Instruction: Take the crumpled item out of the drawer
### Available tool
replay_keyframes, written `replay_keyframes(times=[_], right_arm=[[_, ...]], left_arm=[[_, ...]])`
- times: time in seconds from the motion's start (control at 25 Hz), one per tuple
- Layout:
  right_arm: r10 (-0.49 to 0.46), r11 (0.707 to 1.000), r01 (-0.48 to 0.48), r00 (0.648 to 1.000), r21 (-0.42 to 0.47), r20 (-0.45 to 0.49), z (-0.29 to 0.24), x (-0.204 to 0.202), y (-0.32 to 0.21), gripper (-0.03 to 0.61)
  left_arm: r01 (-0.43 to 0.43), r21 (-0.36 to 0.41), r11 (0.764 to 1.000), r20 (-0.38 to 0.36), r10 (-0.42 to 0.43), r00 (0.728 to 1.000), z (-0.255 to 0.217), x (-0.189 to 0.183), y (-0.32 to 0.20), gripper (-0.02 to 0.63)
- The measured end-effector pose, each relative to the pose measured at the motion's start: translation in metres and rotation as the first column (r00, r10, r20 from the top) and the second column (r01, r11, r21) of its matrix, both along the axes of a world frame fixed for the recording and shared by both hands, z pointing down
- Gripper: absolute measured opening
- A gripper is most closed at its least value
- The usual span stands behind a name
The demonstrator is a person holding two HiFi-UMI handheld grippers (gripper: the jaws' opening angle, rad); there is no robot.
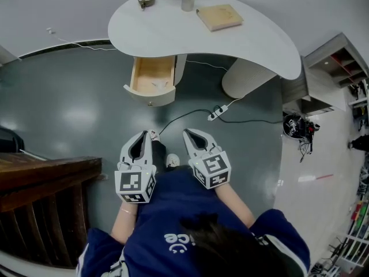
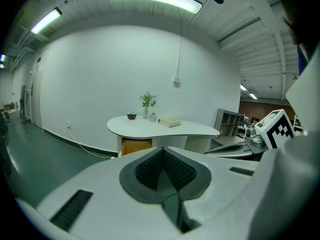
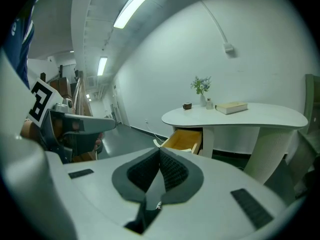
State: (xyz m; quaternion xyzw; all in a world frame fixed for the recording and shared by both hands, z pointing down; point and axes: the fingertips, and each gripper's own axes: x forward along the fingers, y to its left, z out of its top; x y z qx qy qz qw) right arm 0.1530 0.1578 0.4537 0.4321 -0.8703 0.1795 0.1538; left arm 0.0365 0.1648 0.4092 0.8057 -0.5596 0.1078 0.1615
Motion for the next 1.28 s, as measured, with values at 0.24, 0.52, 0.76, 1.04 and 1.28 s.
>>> replay_keyframes(times=[0.24,0.52,0.76,1.04,1.28], right_arm=[[0.042,0.999,-0.042,0.999,0.0,-0.012,0.004,0.001,-0.031,0.008],[0.065,0.998,-0.065,0.998,-0.022,-0.027,0.003,-0.011,-0.085,0.008],[0.079,0.994,-0.082,0.995,-0.066,-0.052,0.013,-0.029,-0.126,0.008],[0.104,0.989,-0.112,0.991,-0.093,-0.087,0.021,-0.049,-0.17,0.008],[0.123,0.984,-0.136,0.986,-0.111,-0.115,0.027,-0.07,-0.199,0.008]], left_arm=[[-0.04,-0.001,0.999,-0.011,0.04,0.999,0.008,0.0,-0.034,0.005],[-0.068,-0.005,0.998,-0.013,0.068,0.998,0.009,-0.014,-0.094,0.005],[-0.098,-0.037,0.995,-0.031,0.097,0.995,0.021,-0.03,-0.138,0.005],[-0.192,-0.038,0.981,-0.025,0.191,0.981,0.027,-0.043,-0.189,0.005],[-0.25,-0.044,0.967,-0.033,0.248,0.968,0.031,-0.059,-0.226,0.003]])
